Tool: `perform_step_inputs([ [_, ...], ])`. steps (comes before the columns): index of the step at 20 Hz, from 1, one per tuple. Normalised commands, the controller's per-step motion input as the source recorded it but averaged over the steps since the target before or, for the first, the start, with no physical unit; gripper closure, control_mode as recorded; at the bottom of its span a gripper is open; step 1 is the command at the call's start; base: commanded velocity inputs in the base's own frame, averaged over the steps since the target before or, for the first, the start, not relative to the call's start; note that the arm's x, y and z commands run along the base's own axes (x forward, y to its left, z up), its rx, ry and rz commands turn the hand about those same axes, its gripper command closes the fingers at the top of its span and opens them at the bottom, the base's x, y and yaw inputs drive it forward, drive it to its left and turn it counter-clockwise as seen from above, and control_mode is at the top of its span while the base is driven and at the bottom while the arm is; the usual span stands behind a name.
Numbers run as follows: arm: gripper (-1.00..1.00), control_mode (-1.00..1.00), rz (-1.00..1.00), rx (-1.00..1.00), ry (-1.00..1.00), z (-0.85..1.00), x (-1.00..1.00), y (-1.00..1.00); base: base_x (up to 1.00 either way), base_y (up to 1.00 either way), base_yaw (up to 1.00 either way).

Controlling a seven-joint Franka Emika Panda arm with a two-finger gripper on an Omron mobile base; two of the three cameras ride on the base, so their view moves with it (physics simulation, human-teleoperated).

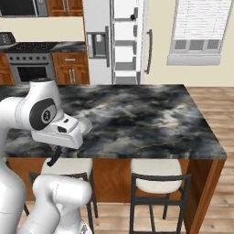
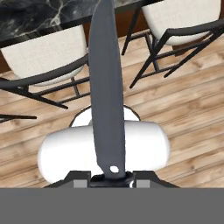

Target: Retrieve the butter from the fridge and place it on a plate on the dining table. Then retrieve the butter knife by the fridge and place it near the plate.

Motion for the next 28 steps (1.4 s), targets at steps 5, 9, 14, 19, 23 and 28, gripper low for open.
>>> perform_step_inputs([
  [5, 1.0, 1.0, 0.0, 0.0, 0.0, 0.0, 0.0, 0.0, 0.49, -0.42, 0.0],
  [9, 1.0, 1.0, 0.0, 0.0, 0.0, 0.0, 0.0, 0.0, 0.08, -0.15, 0.0],
  [14, 1.0, 1.0, 0.0, 0.0, 0.0, 0.0, 0.0, 0.0, 0.04, 0.0, 0.01],
  [19, 1.0, 1.0, 0.0, 0.0, 0.0, 0.0, 0.0, 0.0, 0.0, 0.0, 0.0],
  [23, 1.0, -1.0, 0.0, 0.0, 0.0, 0.0, 0.05, 0.0, 0.0, 0.0, 0.0],
  [28, 1.0, -1.0, 0.09, 0.0, -0.03, -0.01, 0.56, -0.07, 0.0, 0.0, 0.0],
])
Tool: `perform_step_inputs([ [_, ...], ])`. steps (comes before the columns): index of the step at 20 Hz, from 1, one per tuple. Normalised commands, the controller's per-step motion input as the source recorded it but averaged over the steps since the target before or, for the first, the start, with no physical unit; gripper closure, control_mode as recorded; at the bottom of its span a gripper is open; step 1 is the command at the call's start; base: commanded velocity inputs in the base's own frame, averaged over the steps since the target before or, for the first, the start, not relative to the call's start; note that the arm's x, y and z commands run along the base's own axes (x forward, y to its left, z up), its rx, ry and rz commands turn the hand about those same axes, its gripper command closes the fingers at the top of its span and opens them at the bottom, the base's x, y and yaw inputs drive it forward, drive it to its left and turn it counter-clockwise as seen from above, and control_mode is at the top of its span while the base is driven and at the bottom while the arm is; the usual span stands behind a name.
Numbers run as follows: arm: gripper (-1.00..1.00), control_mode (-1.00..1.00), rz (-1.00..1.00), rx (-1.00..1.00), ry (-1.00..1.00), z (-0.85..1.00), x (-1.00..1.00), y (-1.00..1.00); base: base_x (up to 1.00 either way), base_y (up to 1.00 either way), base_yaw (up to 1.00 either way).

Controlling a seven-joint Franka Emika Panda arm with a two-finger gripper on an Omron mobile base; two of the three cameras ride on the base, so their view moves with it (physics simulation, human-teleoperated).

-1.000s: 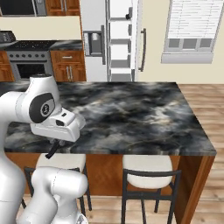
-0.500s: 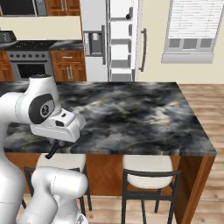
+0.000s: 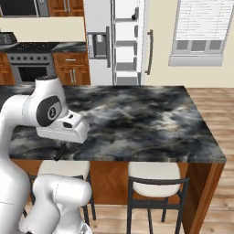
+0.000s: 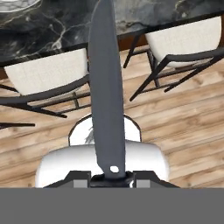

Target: Retrieve the butter from the fridge and place it on a plate on the dining table. Then retrieve the butter knife by the fridge and place it near the plate.

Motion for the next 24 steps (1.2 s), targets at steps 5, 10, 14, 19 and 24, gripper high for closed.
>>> perform_step_inputs([
  [5, 1.0, -1.0, 0.14, 0.01, -0.02, -0.01, 0.71, -0.1, 0.0, 0.0, 0.0],
  [10, 1.0, -1.0, 0.1, 0.01, -0.03, -0.09, 0.83, -0.03, 0.0, 0.0, 0.0],
  [14, 1.0, -1.0, 0.02, 0.0, 0.0, -0.24, 0.89, 0.0, 0.0, 0.0, 0.0],
  [19, 1.0, -1.0, -0.04, 0.01, 0.01, -0.33, 0.86, -0.02, 0.0, 0.0, 0.0],
  [24, 1.0, -1.0, -0.12, 0.16, 0.01, -0.44, 0.7, -0.06, 0.0, 0.0, 0.0],
])
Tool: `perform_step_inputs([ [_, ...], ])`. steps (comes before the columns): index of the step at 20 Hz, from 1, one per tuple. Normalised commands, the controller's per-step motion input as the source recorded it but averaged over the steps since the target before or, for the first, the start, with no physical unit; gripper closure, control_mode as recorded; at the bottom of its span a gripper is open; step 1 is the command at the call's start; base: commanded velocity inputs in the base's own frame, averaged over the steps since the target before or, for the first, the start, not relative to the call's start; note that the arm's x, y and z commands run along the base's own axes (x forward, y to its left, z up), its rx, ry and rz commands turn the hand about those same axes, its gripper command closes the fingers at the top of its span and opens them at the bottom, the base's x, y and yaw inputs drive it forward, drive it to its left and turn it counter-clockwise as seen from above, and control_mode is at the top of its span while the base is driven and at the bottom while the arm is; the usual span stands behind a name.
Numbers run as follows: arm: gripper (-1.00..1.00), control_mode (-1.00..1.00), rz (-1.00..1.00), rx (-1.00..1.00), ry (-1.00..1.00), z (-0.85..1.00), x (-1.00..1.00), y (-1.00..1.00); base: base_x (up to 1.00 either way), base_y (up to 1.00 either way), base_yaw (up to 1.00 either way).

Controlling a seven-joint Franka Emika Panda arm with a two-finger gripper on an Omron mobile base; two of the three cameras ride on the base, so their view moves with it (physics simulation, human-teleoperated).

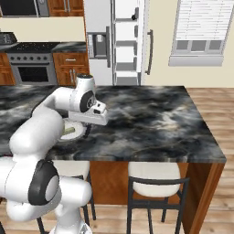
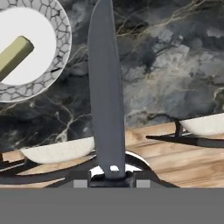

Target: Retrieve the butter from the fridge and place it on a plate on the dining table. Then retrieve the butter knife by the fridge and place it near the plate.

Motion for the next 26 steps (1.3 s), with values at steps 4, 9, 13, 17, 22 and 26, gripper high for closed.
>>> perform_step_inputs([
  [4, 1.0, -1.0, -0.14, 0.12, 0.01, -0.38, 0.62, 0.0, 0.0, 0.0, 0.0],
  [9, 1.0, -1.0, -0.03, 0.0, 0.04, -0.14, 0.21, 0.0, 0.0, 0.0, 0.0],
  [13, 1.0, -1.0, 0.0, 0.0, 0.0, -0.26, 0.1, 0.0, 0.0, 0.0, 0.0],
  [17, 1.0, -1.0, 0.0, 0.0, -0.02, -0.5, 0.2, 0.1, 0.0, 0.0, 0.0],
  [22, 1.0, -1.0, 0.0, 0.0, -0.01, -0.5, 0.25, 0.14, 0.0, 0.0, 0.0],
  [26, 1.0, -1.0, 0.0, 0.0, -0.02, -0.26, 0.29, 0.01, 0.0, 0.0, 0.0],
])
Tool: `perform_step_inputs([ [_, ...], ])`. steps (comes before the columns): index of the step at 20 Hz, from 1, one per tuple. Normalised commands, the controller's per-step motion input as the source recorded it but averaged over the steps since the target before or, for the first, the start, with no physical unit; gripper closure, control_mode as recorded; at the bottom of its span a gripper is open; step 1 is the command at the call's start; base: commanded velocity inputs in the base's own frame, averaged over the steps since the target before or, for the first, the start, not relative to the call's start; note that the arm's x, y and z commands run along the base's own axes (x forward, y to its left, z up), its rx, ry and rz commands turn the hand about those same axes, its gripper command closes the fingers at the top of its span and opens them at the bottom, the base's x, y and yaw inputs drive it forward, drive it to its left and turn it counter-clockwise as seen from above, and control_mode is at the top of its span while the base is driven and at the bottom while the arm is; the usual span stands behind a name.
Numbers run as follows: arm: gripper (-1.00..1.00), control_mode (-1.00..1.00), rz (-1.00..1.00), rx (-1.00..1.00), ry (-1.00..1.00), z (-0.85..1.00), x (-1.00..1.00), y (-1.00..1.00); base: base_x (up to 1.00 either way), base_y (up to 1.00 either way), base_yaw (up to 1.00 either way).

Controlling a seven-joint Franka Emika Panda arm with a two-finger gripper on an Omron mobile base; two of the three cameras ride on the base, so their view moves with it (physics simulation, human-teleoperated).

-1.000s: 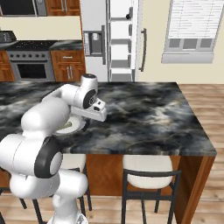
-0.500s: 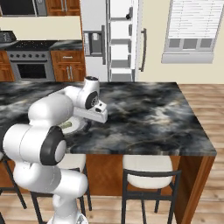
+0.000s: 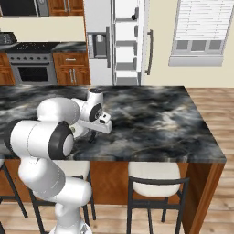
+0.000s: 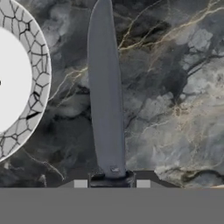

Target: Retrieve the butter from the fridge and place it on a plate on the dining table. Then retrieve the butter knife by the fridge and place it near the plate.

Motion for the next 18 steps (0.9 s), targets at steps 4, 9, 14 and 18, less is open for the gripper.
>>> perform_step_inputs([
  [4, 1.0, -1.0, 0.0, 0.0, 0.0, -0.11, 0.43, 0.0, 0.0, 0.0, 0.0],
  [9, 1.0, -1.0, 0.0, 0.0, 0.0, -0.12, 0.54, 0.02, 0.0, 0.0, 0.0],
  [14, 1.0, -1.0, 0.0, 0.0, 0.0, -0.17, 0.43, 0.01, 0.0, 0.0, 0.0],
  [18, 1.0, -1.0, 0.0, 0.04, 0.0, -0.27, 0.2, 0.05, 0.0, 0.0, 0.0],
])
